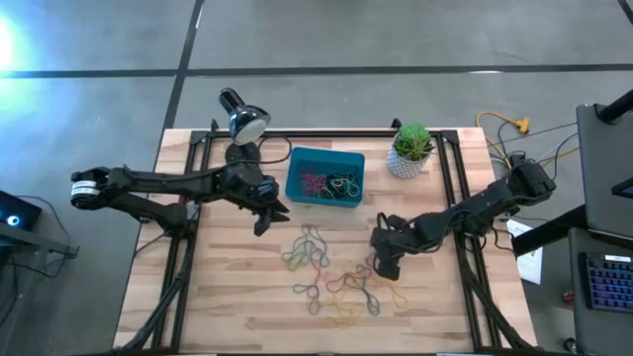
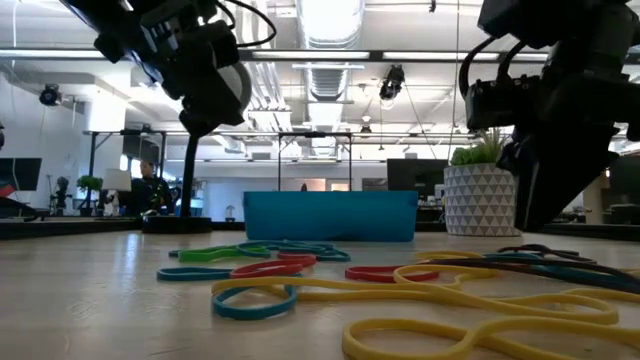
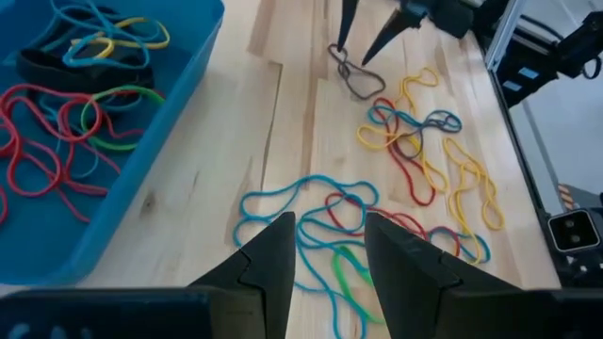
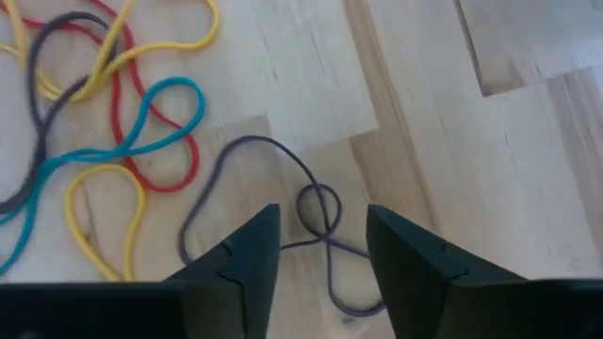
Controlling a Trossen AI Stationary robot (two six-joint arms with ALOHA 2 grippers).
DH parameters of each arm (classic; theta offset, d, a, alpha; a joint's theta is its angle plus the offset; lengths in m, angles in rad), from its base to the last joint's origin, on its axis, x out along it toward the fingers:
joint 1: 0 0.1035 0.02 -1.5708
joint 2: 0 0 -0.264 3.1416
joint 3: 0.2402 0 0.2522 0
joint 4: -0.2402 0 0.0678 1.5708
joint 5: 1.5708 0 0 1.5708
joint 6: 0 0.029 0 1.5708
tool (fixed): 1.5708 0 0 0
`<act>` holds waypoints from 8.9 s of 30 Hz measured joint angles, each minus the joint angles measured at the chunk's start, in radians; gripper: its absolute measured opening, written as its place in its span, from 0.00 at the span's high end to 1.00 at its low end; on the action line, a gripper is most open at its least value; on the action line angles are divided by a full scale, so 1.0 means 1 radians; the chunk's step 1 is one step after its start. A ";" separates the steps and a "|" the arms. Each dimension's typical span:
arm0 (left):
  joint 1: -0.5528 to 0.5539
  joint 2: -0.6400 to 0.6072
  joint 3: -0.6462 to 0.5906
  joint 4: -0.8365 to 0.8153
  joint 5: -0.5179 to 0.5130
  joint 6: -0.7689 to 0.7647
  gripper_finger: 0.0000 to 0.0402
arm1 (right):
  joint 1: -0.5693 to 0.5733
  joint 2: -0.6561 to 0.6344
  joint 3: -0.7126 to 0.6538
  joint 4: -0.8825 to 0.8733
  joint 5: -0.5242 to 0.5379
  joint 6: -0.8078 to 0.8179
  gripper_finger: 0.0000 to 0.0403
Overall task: Pick and place rubber bands into bin
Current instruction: Put the top purple rubber band into the blue bin, then put the blue rubber band into the blue bin
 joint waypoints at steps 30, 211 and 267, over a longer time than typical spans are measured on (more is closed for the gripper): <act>0.000 0.001 -0.033 0.098 -0.019 -0.046 0.72 | -0.001 0.164 0.044 -0.050 -0.031 0.076 0.88; -0.261 0.608 0.212 0.025 -0.262 -0.304 0.72 | -0.024 -0.200 0.205 -0.054 0.057 -0.195 0.83; -0.266 0.550 0.248 -0.228 -0.270 -0.162 0.73 | -0.024 -0.199 0.141 0.023 0.090 -0.176 0.86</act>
